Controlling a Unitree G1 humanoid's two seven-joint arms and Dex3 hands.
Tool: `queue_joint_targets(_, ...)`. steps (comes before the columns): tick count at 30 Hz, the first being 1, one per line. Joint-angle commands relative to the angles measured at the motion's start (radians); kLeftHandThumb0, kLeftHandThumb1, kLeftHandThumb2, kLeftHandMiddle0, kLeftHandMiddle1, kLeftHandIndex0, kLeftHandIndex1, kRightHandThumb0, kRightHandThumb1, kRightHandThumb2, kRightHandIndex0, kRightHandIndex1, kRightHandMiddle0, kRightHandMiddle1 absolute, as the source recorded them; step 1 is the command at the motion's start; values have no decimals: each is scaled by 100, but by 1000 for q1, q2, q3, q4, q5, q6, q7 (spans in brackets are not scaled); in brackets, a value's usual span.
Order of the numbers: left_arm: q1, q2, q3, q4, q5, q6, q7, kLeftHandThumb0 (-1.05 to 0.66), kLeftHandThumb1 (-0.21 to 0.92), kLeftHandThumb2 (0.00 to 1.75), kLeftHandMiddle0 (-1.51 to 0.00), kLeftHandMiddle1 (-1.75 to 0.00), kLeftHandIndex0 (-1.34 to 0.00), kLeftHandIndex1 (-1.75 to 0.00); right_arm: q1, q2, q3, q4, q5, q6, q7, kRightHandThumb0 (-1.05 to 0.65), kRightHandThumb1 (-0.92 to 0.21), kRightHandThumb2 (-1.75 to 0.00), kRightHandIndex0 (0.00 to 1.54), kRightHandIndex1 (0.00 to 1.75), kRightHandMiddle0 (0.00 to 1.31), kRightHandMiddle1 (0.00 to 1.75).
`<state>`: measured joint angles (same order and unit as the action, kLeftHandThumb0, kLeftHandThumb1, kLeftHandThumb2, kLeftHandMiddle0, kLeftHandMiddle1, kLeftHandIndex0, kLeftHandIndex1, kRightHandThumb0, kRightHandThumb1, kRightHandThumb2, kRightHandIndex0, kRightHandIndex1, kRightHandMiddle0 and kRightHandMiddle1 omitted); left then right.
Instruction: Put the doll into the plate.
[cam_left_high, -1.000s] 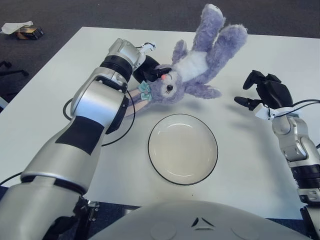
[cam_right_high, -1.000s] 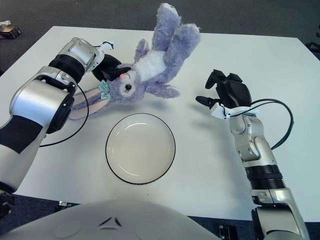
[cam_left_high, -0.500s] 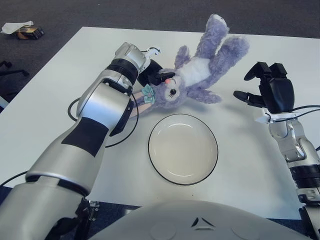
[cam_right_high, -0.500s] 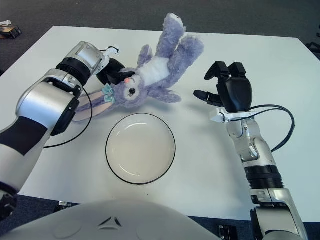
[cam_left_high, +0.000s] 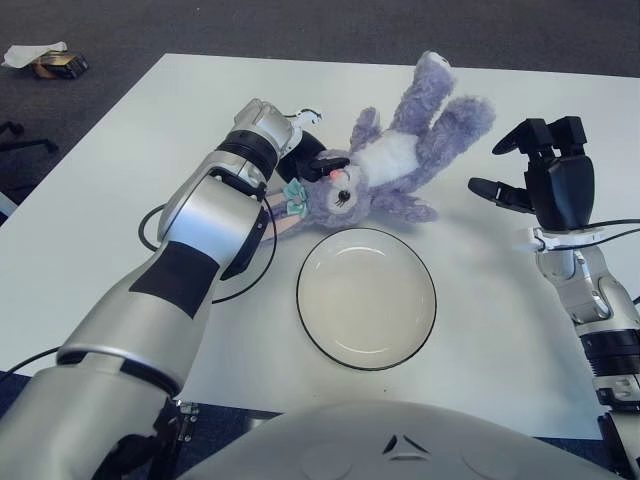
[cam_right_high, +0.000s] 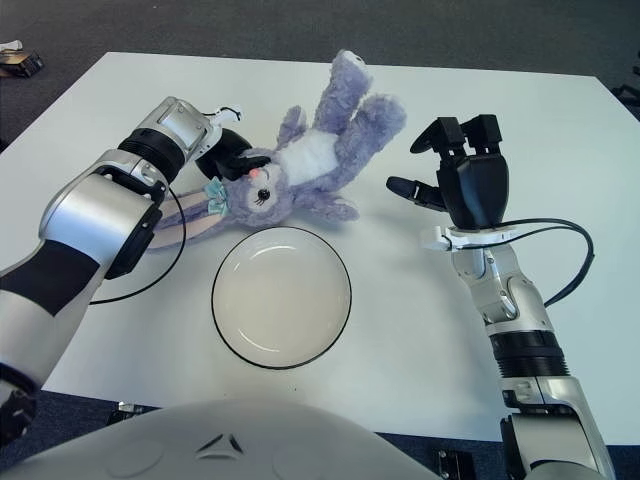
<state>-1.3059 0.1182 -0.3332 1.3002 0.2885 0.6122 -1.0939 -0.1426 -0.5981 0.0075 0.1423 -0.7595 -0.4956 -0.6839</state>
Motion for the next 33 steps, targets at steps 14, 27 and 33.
queue_joint_targets(14, 7, -41, 101, 14, -55, 147, 176, -43, 50, 109, -126, -175, -47, -175, -77, -29, 56, 95, -251, -87, -361, -35, -92, -46, 0, 114, 24, 169)
queue_joint_targets(27, -20, -58, 202, 10, -146, 224, 181, -42, 51, 107, -127, -175, -46, -175, -99, -90, 210, 39, -594, 223, -444, -65, -74, -66, 0, 18, 1, 94)
queue_joint_targets(33, -33, -61, 229, 9, -173, 259, 176, -42, 51, 107, -127, -175, -46, -175, -115, -133, 239, 42, -595, 252, -338, -72, -83, -55, 0, 3, 0, 75)
